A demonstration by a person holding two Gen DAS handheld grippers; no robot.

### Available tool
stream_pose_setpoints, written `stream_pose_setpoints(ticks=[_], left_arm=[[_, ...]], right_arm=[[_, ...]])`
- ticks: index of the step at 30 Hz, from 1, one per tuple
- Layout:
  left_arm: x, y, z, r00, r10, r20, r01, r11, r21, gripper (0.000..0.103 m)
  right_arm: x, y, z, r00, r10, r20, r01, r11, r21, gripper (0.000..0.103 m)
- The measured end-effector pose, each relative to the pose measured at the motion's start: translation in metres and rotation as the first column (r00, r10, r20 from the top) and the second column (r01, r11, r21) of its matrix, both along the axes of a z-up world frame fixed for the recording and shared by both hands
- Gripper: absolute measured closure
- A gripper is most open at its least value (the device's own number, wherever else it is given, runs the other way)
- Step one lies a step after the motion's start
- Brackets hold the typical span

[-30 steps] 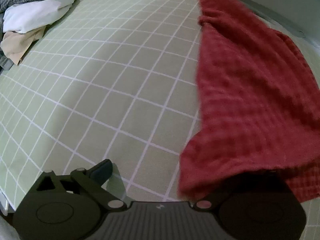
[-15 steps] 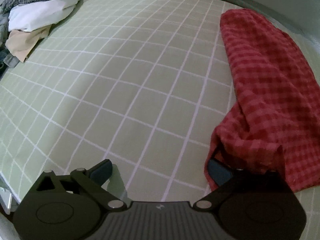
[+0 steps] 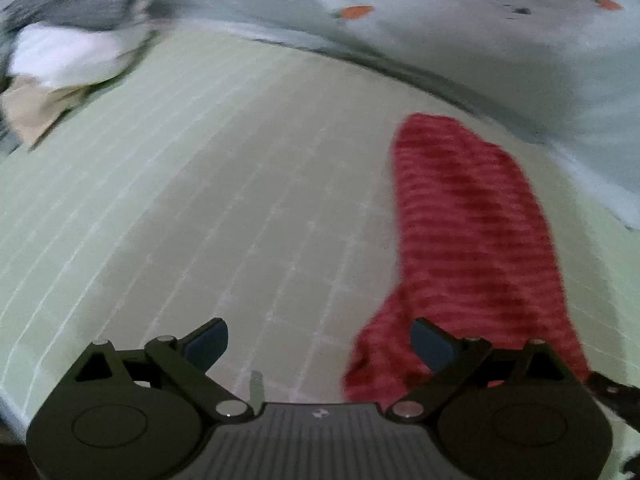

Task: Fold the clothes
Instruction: 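Grasp the folded shorts' waistband with the right gripper and fold toward the hem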

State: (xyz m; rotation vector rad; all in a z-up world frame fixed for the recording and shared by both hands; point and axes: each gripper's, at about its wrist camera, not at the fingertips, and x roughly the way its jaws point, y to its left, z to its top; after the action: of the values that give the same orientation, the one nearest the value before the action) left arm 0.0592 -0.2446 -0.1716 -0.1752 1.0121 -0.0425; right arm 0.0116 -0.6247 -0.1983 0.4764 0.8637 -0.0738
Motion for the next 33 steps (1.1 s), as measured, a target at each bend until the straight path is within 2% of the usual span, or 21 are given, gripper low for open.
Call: stream_pose_setpoints(ticks=[3,5,6,7,9,12,14,16,20,22,24,26,27,28,31,33], left_arm=[[0.011,-0.019,-0.015,0.994,-0.088,-0.070,0.092,0.994,0.054,0.010],[0.019,-0.032,-0.026,0.982,-0.122,-0.146,0.135,0.987,0.085,0.014],[0.020,-0.036,-0.030,0.978,-0.131,-0.164,0.145,0.986,0.077,0.015],[0.021,-0.039,-0.034,0.973,-0.140,-0.183,0.154,0.986,0.068,0.017],[0.021,-0.044,-0.042,0.967,-0.152,-0.203,0.168,0.983,0.067,0.025],[0.017,-0.049,-0.048,0.964,-0.175,-0.198,0.194,0.978,0.077,0.042],[0.013,-0.050,-0.045,0.962,-0.208,-0.179,0.223,0.972,0.071,0.073],[0.008,-0.049,-0.045,0.960,-0.210,-0.184,0.220,0.975,0.035,0.079],[-0.002,-0.044,-0.044,0.965,-0.189,-0.179,0.195,0.981,0.015,0.076],[-0.003,-0.042,-0.039,0.972,-0.166,-0.166,0.169,0.986,0.004,0.074],[-0.004,-0.038,-0.030,0.982,-0.135,-0.134,0.138,0.990,0.016,0.065],[0.004,-0.032,-0.023,0.987,-0.112,-0.113,0.116,0.993,0.027,0.052],[0.008,-0.029,-0.020,0.990,-0.101,-0.102,0.105,0.994,0.032,0.047],[0.012,-0.026,-0.017,0.992,-0.090,-0.091,0.094,0.995,0.037,0.040],[0.023,-0.017,-0.007,0.997,-0.057,-0.059,0.060,0.997,0.053,0.038],[0.031,-0.011,-0.001,0.999,-0.035,-0.036,0.037,0.997,0.062,0.035]], right_arm=[[0.005,0.007,-0.011,0.999,0.009,-0.033,-0.009,1.000,0.004,0.058],[0.007,0.013,-0.016,0.998,0.029,-0.048,-0.030,0.999,-0.012,0.077],[0.008,0.017,-0.018,0.998,0.040,-0.057,-0.042,0.999,-0.022,0.084],[0.008,0.020,-0.019,0.996,0.071,-0.062,-0.073,0.997,-0.037,0.095],[0.003,0.027,-0.018,0.993,0.100,-0.069,-0.106,0.991,-0.079,0.096],[-0.011,0.031,-0.017,0.990,0.106,-0.088,-0.115,0.988,-0.100,0.098],[-0.020,0.034,-0.016,0.988,0.106,-0.109,-0.119,0.986,-0.118,0.101],[-0.029,0.037,-0.013,0.985,0.109,-0.132,-0.127,0.983,-0.136,0.102],[-0.042,0.028,-0.012,0.986,0.083,-0.143,-0.098,0.990,-0.104,0.102],[-0.041,0.022,-0.007,0.990,0.058,-0.129,-0.074,0.990,-0.119,0.099],[-0.038,0.018,0.001,0.994,0.035,-0.108,-0.051,0.989,-0.142,0.091],[-0.028,0.017,0.011,0.997,0.041,-0.064,-0.052,0.982,-0.183,0.057],[-0.023,0.017,0.016,0.998,0.044,-0.041,-0.052,0.978,-0.204,0.052],[-0.016,0.017,0.020,0.998,0.051,-0.022,-0.055,0.976,-0.210,0.053],[0.010,0.021,0.030,0.997,0.073,0.021,-0.066,0.973,-0.219,0.048],[0.030,0.029,0.036,0.993,0.105,0.052,-0.090,0.968,-0.233,0.039]])
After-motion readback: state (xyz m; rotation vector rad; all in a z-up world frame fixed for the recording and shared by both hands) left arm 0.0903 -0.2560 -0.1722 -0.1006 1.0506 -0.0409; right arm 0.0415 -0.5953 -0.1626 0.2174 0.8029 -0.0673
